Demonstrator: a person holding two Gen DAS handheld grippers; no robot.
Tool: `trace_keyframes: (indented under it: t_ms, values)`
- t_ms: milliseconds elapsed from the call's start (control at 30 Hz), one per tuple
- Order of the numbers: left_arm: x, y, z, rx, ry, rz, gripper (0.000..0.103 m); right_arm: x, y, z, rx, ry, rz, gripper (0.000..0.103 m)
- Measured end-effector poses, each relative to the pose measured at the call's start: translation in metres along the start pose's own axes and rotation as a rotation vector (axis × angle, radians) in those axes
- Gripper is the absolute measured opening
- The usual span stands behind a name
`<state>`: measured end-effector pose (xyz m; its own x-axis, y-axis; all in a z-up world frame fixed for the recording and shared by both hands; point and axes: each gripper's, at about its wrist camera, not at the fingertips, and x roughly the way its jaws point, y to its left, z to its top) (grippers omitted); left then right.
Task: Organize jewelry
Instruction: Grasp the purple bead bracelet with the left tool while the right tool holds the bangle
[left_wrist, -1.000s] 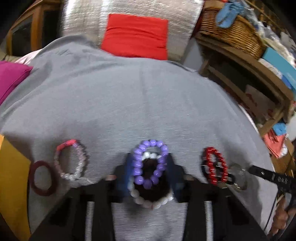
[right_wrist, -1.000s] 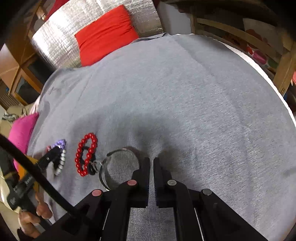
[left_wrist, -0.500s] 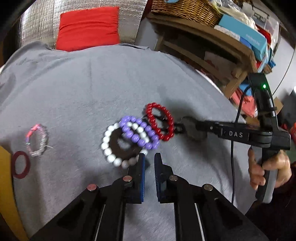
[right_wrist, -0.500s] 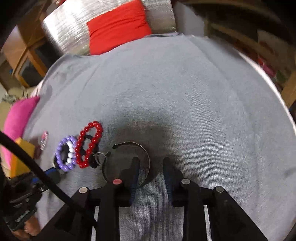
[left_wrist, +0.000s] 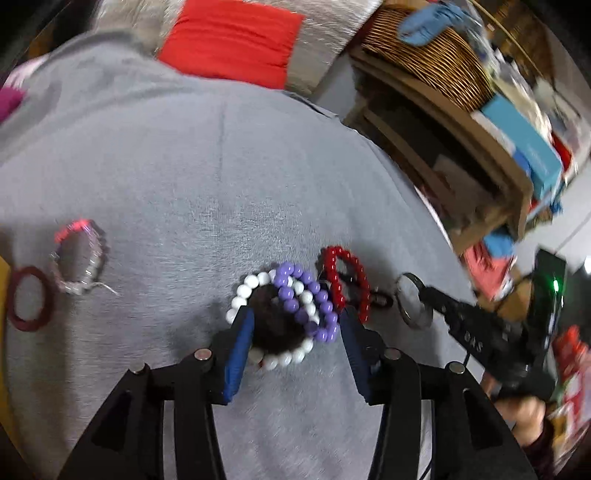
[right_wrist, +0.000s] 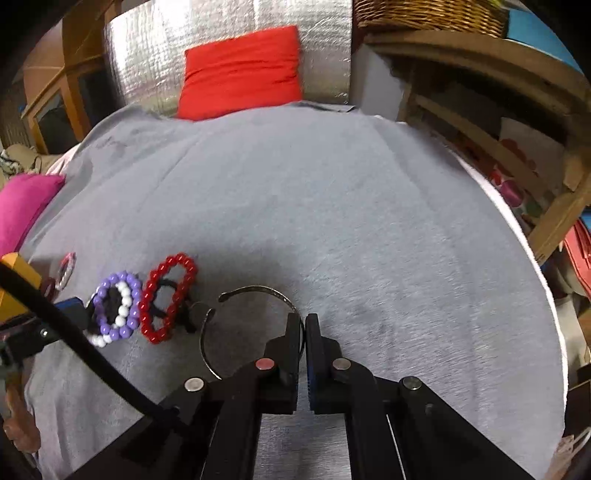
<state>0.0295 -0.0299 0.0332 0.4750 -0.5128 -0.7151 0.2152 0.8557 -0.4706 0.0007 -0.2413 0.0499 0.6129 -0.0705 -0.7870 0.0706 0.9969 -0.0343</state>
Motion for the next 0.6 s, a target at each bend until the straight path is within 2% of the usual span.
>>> trace_keyframes:
  t_ms: [167, 233, 267, 300, 367, 500, 600]
  values:
    - [0.011, -0.004, 0.006, -0.043, -0.028, 0.004, 0.048, -0.005, -0.019, 0.004, 0.072, -0.015, 0.000, 0.003]
    - [0.016, -0.010, 0.007, -0.021, -0.033, 0.040, 0.048, -0.006, -0.025, 0.006, 0.089, -0.013, 0.003, 0.003]
    - [0.019, -0.015, 0.007, 0.002, -0.033, 0.063, 0.041, -0.005, -0.026, 0.007, 0.100, -0.011, 0.007, 0.004]
    - [0.023, -0.020, 0.007, 0.030, -0.037, 0.082, 0.030, -0.004, -0.027, 0.008, 0.109, -0.008, 0.012, 0.003]
    - [0.030, -0.030, 0.005, 0.070, -0.015, 0.090, 0.017, -0.004, -0.030, 0.008, 0.118, -0.004, 0.020, 0.004]
    - [0.037, -0.050, 0.001, 0.173, -0.009, 0.144, 0.013, -0.006, -0.032, 0.008, 0.128, -0.007, 0.025, 0.004]
    - [0.032, -0.056, 0.002, 0.190, -0.031, 0.121, 0.009, -0.010, -0.032, 0.007, 0.136, -0.021, 0.032, 0.004]
